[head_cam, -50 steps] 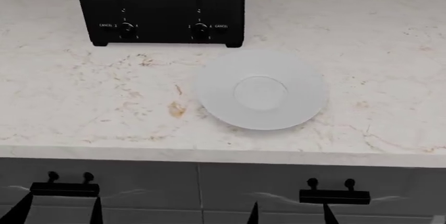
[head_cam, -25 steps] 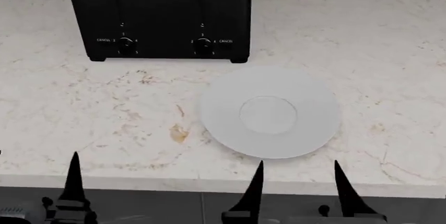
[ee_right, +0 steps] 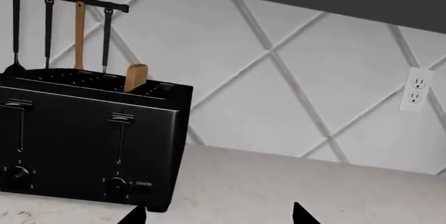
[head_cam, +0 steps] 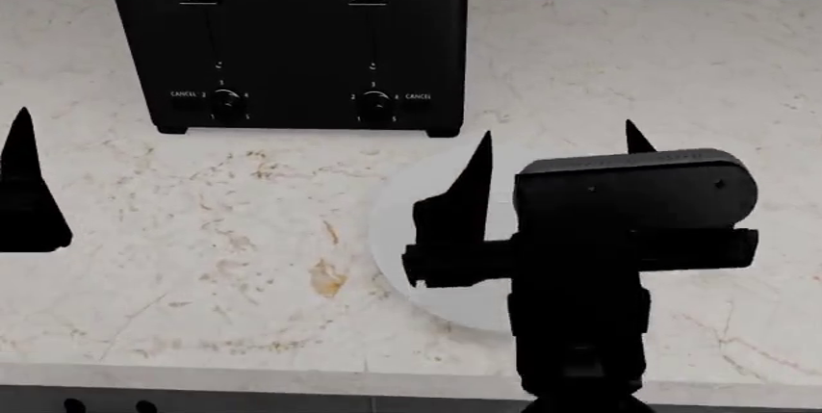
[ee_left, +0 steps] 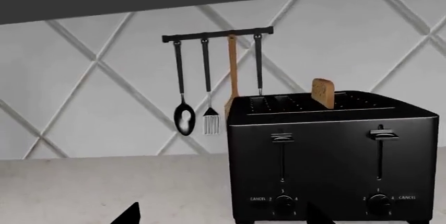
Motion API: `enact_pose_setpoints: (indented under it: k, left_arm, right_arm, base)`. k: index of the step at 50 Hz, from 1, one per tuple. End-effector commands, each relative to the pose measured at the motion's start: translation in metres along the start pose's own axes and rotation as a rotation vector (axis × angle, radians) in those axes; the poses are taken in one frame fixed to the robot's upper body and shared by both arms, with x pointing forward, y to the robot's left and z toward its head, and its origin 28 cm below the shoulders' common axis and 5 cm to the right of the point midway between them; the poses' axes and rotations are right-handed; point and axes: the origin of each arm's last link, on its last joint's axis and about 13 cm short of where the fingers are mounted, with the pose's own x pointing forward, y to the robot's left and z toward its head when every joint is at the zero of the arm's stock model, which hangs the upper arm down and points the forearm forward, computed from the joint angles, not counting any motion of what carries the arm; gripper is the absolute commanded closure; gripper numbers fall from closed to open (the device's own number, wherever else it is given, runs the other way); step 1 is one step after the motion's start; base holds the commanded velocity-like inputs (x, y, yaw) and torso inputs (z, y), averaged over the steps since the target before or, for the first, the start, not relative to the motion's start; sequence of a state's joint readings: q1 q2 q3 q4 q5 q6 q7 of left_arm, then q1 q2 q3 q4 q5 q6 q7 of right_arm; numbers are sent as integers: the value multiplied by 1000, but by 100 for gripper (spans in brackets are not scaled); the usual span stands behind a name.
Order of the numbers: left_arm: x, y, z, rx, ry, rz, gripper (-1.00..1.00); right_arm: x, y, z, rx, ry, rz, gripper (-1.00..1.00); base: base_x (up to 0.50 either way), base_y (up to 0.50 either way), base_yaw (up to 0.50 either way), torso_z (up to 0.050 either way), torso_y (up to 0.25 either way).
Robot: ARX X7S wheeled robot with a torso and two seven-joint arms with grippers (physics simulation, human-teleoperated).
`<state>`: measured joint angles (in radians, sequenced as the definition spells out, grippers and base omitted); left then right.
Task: Place the toasted item on a plate.
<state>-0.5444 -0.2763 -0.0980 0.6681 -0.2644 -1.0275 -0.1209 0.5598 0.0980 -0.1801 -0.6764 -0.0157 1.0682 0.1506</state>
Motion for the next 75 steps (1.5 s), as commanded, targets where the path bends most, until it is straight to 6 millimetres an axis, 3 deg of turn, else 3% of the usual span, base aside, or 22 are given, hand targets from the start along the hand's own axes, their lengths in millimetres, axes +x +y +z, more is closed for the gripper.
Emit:
enact_pose_setpoints:
  k: [1,9,22,43,50,75]
  left_arm:
    - [34,18,37,-19,38,13,-100]
    - [37,16,47,2,30,6,-100]
    - [40,5,66,25,21,-33,-100]
    - [40,6,84,45,18,-39,-100]
    - [37,9,91,42,6,-30,-100]
    - [38,3,89,55,16,-43,-100]
  right_arm:
    - [28,-4,33,5,32,32,-100]
    - [32,-6,37,-10,34,50,-100]
    - [41,-15,68,15,41,21,-100]
    - [31,-17,94,25,-8,50,-100]
    - [32,-18,96,24,-9,30,-100]
    - [34,-18,93,26,17,43,-100]
  base:
    - [0,0,0,50,27]
    - [336,473,0,50,26]
    - [137,195,0,50,26]
    - [302,0,0,50,25]
    - [388,0,0,50,26]
    - [197,130,0,50,26]
